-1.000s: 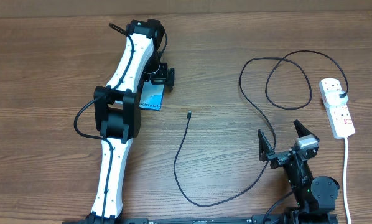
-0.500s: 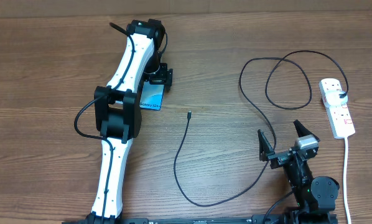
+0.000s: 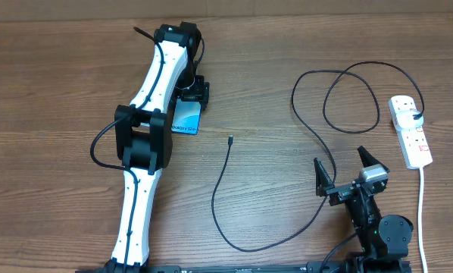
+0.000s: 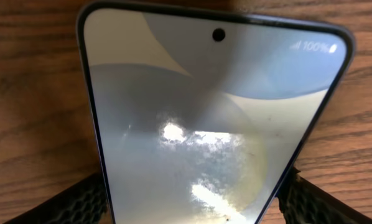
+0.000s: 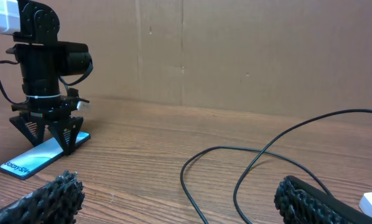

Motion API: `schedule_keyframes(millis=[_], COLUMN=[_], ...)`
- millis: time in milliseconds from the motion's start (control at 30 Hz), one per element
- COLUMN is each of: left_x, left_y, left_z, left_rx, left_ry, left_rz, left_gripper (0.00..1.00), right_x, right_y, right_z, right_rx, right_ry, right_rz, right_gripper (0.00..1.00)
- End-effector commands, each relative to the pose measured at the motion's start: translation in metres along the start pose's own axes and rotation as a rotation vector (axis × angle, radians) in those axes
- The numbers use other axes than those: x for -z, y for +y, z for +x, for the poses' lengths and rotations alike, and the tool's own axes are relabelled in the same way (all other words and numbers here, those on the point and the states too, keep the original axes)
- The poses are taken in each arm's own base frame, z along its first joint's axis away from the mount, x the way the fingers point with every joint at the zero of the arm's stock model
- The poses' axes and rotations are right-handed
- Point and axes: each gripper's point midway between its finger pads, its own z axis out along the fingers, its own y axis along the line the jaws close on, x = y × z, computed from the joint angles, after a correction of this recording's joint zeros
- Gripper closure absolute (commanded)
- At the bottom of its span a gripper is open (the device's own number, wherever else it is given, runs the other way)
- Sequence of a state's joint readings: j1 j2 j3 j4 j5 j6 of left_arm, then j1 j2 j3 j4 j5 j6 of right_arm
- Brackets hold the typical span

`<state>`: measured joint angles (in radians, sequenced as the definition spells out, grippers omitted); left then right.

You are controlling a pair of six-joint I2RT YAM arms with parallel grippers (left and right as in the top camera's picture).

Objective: Plug charger to phone and switch on socket
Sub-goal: 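Lower the left gripper and grip the phone's bottom edge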

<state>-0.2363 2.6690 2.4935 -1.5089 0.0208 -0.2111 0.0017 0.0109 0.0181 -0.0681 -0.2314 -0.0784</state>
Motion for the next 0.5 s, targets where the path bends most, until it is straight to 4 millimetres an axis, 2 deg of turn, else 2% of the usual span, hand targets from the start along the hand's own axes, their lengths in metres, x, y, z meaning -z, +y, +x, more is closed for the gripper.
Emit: schedule_keyframes(millis=[0, 467], left_x=[-0.0136, -0.0135], left_y=[-0.0016, 0.0016], left_z=[0.0025, 0.0019], left_rx=[-0.012, -0.013], left_ry=[0.027, 0.023], left_rz=[-0.013, -0.032], left_gripper=[0.19, 0.16], right_x=[-0.0002, -0.0002], right_y=[-0.0003, -0.0003], right_z=[0.0018, 0.0018], right_rx=[-0.005, -0.005], right_ry=[-0.004, -0.004], right_rz=[0.003, 0.003], right_gripper=[0.0, 0.0])
